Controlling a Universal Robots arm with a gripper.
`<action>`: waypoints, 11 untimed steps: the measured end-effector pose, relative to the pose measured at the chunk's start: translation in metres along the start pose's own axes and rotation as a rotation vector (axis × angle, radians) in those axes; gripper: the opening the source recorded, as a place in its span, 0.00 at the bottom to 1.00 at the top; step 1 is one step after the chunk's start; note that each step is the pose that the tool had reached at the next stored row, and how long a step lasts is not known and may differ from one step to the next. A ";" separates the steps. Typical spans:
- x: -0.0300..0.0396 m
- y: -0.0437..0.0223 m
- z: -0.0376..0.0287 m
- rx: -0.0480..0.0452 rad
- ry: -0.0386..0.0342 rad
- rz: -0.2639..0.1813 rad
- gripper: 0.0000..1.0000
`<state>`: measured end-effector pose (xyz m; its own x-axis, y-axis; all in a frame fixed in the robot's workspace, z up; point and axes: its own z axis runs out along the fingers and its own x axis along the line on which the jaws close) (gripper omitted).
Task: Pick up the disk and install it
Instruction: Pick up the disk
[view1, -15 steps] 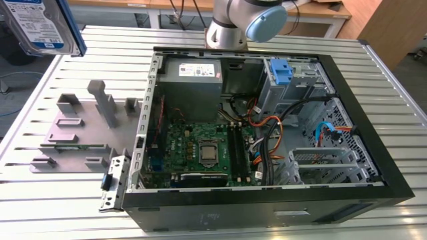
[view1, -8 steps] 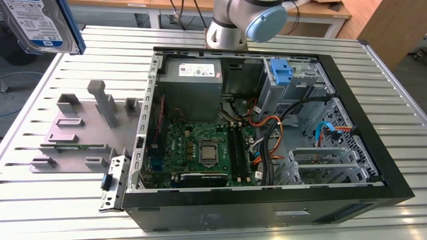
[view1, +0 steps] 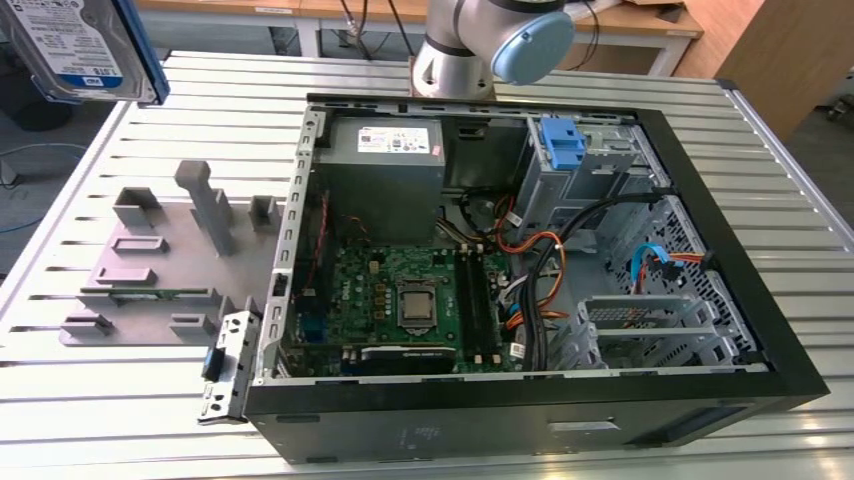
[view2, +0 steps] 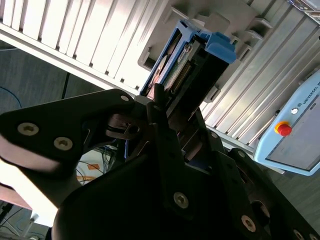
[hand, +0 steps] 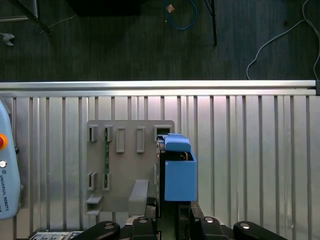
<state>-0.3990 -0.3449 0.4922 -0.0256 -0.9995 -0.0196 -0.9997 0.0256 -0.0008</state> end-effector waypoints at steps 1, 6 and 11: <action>0.0000 0.0000 0.0000 0.0000 0.0000 0.000 0.35; 0.0000 0.0000 -0.0015 -0.0001 -0.0009 0.000 0.35; -0.0001 0.0000 -0.0055 -0.0001 -0.0009 0.000 0.35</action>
<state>-0.3990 -0.3449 0.4977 -0.0256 -0.9995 -0.0206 -0.9997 0.0256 -0.0007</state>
